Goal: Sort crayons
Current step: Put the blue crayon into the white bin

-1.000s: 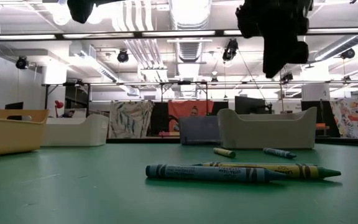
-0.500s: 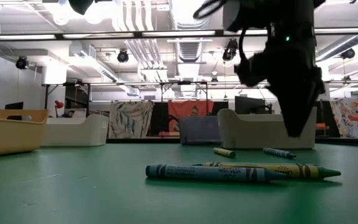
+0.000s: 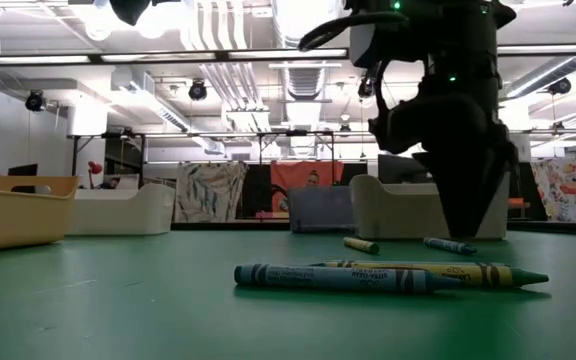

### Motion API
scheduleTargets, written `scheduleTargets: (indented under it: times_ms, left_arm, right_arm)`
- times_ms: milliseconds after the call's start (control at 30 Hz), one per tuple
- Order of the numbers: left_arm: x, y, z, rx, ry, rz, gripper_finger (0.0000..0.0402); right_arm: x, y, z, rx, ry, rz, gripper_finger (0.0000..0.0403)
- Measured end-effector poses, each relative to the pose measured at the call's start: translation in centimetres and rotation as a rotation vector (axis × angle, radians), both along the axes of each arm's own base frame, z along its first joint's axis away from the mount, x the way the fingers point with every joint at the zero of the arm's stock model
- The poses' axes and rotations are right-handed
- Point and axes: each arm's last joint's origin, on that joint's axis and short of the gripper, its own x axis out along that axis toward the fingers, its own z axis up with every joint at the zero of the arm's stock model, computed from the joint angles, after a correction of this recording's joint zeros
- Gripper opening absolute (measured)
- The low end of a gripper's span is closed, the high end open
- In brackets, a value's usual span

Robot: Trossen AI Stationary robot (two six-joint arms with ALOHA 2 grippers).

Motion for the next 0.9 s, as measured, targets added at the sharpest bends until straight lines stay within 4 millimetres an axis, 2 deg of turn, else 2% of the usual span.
scheduleTargets:
  times_ms: [333, 667, 900]
  left_arm:
    - [0.0, 0.0, 0.0, -0.001, 0.0, 0.0, 0.0087]
    - [0.0, 0.0, 0.0, -0.002, -0.001, 0.0, 0.0087]
    - [0.0, 0.0, 0.0, -0.017, -0.008, -0.001, 0.0087]
  right_arm:
    - [0.9, 0.1, 0.0, -0.008, -0.09, -0.016, 0.0155]
    - [1.3, 0.2, -2.2, -0.027, -0.025, 0.005, 0.0154]
    - [1.4, 0.2, -2.1, -0.023, -0.033, 0.041, 0.0117]
